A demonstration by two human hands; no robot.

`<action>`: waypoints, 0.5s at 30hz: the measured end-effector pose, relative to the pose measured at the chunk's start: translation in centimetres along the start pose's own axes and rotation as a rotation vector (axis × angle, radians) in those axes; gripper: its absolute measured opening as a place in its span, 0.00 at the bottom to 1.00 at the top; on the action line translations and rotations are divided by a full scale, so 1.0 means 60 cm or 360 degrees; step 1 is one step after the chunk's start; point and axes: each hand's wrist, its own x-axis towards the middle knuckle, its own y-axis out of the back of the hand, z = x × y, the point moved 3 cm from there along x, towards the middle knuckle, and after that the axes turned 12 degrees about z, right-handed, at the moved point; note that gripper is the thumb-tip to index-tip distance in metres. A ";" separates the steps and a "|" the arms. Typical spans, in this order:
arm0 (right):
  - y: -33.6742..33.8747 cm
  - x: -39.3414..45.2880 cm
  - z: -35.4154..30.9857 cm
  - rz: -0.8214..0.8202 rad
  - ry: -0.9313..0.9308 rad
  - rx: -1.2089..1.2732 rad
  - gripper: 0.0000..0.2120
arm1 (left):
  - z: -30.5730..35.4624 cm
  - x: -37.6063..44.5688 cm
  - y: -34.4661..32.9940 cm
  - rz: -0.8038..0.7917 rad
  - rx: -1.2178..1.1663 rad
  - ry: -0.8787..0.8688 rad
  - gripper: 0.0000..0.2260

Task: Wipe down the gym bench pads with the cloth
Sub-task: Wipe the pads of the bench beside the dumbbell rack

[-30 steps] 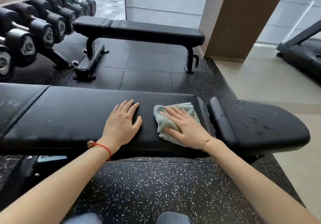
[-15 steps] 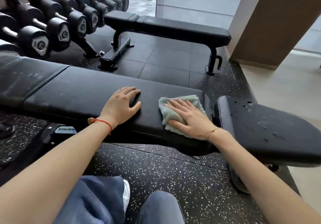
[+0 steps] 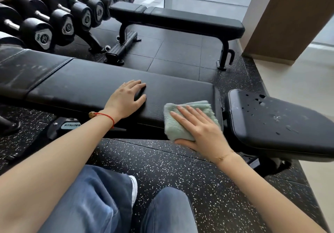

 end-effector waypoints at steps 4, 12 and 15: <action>0.012 -0.017 0.025 0.0003 -0.0109 -0.0015 0.37 | 0.003 0.001 -0.004 0.0006 -0.0008 0.0032 0.28; -0.031 0.057 -0.036 -0.0068 -0.0006 0.0047 0.37 | 0.001 0.001 -0.002 0.0007 -0.0033 0.0036 0.22; 0.008 -0.001 0.012 -0.0017 -0.0077 0.0112 0.35 | 0.004 0.001 0.002 -0.0030 -0.0043 0.0071 0.27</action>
